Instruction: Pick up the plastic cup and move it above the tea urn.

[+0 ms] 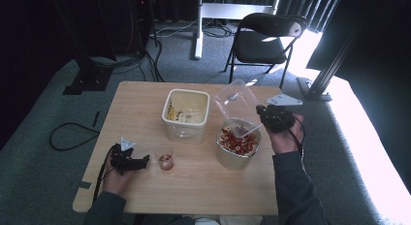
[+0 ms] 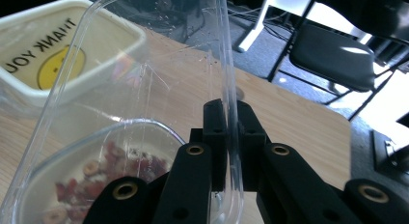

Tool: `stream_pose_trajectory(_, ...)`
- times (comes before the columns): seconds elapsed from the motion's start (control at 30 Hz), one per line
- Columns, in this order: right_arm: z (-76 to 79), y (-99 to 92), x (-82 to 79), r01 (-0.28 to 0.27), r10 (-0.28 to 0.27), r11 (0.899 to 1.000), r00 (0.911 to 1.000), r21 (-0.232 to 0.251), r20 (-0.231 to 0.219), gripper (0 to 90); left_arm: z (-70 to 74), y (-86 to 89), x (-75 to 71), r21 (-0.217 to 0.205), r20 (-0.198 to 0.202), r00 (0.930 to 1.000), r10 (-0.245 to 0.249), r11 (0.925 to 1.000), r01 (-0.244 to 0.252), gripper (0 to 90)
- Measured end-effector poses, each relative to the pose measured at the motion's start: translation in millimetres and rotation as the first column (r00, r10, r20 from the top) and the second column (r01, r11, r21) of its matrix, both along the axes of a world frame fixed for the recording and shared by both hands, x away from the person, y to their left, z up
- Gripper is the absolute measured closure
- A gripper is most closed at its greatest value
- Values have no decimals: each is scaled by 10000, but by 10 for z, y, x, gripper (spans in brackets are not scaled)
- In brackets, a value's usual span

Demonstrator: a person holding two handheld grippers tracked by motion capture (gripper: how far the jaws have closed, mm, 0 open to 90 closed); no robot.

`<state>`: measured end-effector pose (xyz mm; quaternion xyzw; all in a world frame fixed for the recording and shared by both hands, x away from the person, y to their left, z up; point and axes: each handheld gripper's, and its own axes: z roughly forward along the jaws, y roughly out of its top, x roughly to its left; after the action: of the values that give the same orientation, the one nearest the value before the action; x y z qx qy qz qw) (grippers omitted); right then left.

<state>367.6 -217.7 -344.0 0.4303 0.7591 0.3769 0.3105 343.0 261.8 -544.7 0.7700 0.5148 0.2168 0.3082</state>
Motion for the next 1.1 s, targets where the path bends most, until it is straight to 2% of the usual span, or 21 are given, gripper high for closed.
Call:
stream_pose_trajectory(0.63,45,746,410,-1243,1220,9909,9915,-518,-455,859,-1,-1,0,-15,11,10000,10,10000,-10,102)
stream_pose_trajectory(1.0,87,1001,529,-1689,1645,9837,9838,-615,-715,855,1,1,0,1,-2,10000,-10,10000,10,102)
stream_pose_trajectory(1.03,92,1024,549,-1821,1778,9819,9809,-519,-791,838,1,1,0,1,-1,10000,-11,10000,11,102)
stream_pose_trajectory(1.07,94,1041,567,-2066,2028,9779,9745,-318,-961,759,0,0,0,-1,10,10000,5,10000,-5,102)
stream_pose_trajectory(1.1,96,1053,575,-2230,2209,9747,9707,-123,-948,656,0,0,0,-2,8,10000,4,10000,-4,102)
